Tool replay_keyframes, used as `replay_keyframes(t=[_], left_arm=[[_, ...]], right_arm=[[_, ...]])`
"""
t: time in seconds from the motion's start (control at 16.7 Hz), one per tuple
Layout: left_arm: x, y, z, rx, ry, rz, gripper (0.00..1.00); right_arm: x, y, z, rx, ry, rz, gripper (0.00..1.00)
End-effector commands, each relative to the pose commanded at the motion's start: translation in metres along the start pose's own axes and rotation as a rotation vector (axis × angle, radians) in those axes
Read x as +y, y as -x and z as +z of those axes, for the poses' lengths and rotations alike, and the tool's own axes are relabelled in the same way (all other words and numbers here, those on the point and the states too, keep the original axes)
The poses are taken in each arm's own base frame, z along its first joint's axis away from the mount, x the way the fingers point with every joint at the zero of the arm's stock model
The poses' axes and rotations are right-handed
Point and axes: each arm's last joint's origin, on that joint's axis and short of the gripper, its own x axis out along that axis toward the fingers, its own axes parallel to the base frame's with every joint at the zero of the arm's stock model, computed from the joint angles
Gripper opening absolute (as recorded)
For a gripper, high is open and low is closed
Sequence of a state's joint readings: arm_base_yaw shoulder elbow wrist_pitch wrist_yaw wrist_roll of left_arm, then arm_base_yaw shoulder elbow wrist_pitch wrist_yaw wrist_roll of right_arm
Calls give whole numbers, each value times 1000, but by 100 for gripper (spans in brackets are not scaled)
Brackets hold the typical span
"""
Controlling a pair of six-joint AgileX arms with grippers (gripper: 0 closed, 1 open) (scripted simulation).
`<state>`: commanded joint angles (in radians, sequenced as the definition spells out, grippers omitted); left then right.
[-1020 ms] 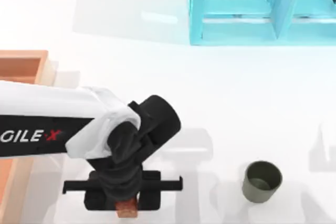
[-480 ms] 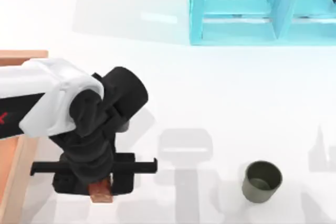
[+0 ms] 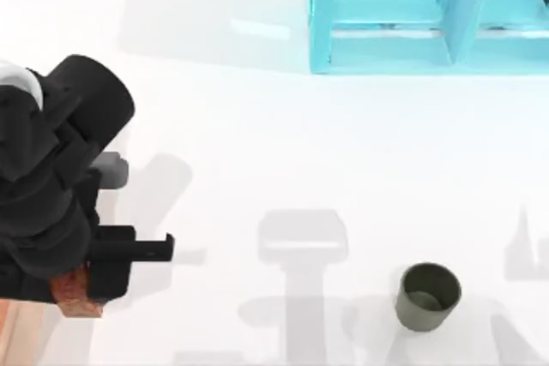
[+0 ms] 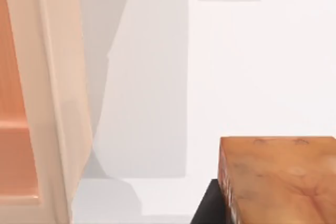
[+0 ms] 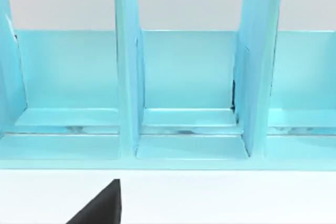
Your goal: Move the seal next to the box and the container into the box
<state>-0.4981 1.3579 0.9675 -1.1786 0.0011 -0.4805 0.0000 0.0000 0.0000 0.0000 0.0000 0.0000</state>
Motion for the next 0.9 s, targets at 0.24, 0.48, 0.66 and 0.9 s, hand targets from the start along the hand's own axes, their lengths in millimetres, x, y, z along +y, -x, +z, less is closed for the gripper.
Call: replay_keyframes(t=[0.24, 0.48, 0.66, 0.9], left_arm=[[-2, -1, 3, 10, -3, 6, 0], [-8, 15, 33, 2, 0, -2, 0], [-11, 22, 51, -1, -4, -4, 0], [-12, 22, 52, -3, -10, -4, 0]], right_arm=[[0, 0, 0, 0, 0, 0, 100], [0, 0, 0, 0, 0, 0, 100], [0, 0, 0, 0, 0, 0, 100], [0, 0, 0, 0, 0, 0, 100]])
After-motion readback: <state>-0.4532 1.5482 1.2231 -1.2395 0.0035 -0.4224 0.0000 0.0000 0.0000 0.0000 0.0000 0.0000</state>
